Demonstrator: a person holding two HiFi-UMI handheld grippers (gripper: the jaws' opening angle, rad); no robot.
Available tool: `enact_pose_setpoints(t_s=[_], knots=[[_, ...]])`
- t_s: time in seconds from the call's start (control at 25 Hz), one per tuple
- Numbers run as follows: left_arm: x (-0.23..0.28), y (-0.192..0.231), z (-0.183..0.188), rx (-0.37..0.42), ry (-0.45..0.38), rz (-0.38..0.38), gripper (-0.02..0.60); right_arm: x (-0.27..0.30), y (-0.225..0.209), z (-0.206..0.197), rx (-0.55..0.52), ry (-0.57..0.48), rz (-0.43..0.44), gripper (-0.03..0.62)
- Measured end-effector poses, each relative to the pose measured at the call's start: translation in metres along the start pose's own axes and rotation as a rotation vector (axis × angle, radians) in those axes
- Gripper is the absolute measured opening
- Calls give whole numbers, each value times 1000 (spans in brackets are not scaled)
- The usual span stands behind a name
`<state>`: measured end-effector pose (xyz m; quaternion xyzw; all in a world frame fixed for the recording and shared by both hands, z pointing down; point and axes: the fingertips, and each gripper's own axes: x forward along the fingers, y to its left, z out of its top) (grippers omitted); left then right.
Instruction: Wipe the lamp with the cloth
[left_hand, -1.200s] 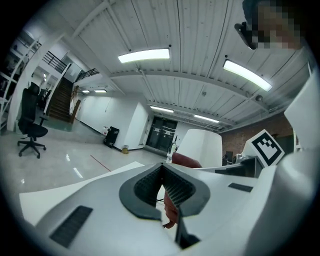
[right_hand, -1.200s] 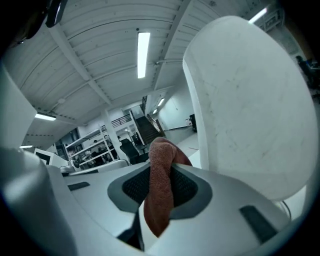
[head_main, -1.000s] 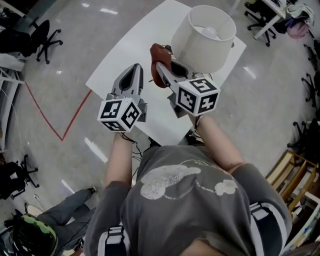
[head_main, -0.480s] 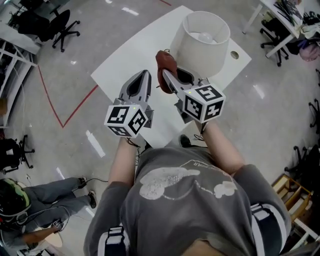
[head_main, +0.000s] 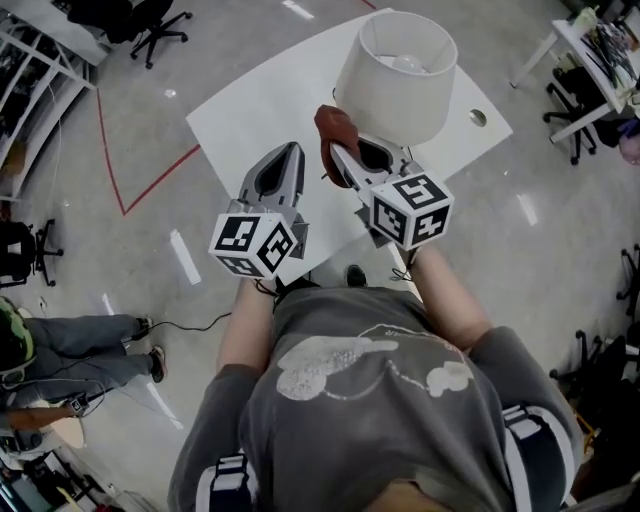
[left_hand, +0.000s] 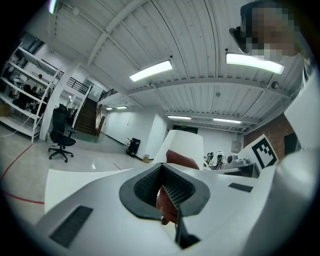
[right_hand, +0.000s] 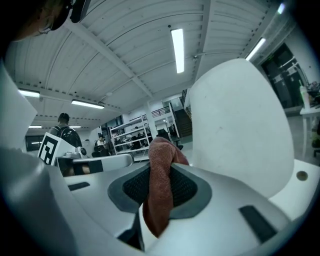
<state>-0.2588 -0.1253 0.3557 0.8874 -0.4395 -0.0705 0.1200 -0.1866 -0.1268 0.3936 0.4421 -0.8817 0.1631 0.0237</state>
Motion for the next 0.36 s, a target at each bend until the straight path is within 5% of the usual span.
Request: enact_pose_setpoints(t_s=[0.36], knots=[[-17, -10, -26, -15, 31, 68, 8, -14, 0, -22, -61, 43, 34, 89]])
